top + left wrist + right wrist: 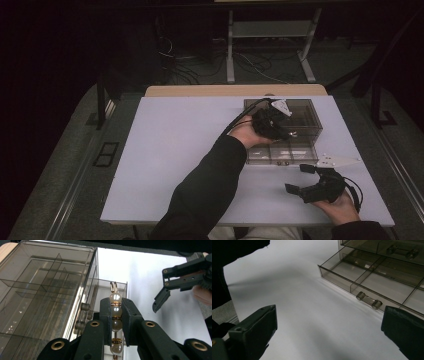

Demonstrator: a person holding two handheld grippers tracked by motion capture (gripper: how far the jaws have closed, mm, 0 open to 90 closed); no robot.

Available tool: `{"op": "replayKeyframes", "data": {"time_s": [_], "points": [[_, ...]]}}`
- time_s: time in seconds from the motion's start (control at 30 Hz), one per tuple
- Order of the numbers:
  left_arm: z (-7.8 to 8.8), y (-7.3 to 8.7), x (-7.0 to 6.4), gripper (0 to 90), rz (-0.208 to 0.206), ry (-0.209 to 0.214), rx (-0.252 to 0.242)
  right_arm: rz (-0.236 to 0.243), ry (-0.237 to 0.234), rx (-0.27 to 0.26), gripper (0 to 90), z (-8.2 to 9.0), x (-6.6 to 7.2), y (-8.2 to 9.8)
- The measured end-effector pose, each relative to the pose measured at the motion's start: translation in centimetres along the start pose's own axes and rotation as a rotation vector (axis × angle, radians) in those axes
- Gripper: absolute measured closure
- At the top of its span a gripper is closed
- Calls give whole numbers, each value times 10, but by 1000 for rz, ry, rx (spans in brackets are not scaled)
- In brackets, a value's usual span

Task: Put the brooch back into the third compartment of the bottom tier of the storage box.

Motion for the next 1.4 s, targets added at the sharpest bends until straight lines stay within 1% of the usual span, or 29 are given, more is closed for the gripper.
{"op": "replayKeyframes", "data": {"time_s": [0.3, 0.5, 0.6, 0.77, 0.8, 1.1, 1.33, 1.4], "points": [[-12, -3, 0, 784, 17, -6, -20, -1, -2, 1, 0, 0, 0, 0], [-21, -3, 0, 785, 42, -11, -45, 2, -1, -1, 0, 0, 0, 0], [-26, -3, 0, 785, 31, -11, -39, 1, -2, -3, 0, 0, 0, 0], [-34, -2, -1, 785, 43, -7, -44, 2, -3, -3, 0, -1, 0, 0], [-35, -2, -1, 785, 40, -6, -45, 2, -3, -3, 0, -1, 0, 0], [-48, -3, -8, 784, 52, 8, -56, 10, -6, 2, 0, -1, 0, -1], [-57, -4, -12, 785, 60, 18, -65, 5, -8, 0, 0, -1, 1, -1], [-59, -4, -13, 785, 60, 19, -68, 14, -7, 2, 0, -1, 1, -1]]}}
Point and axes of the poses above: each handheld gripper's, and its own axes: z roughly backward along the jaws, y roughly out of its underside, x roughly to its left, the point moved 3 cm from there along -z, roughly forward along the jaws, and after that the axes turned 9 degrees about -y, right-handed, at the moved point
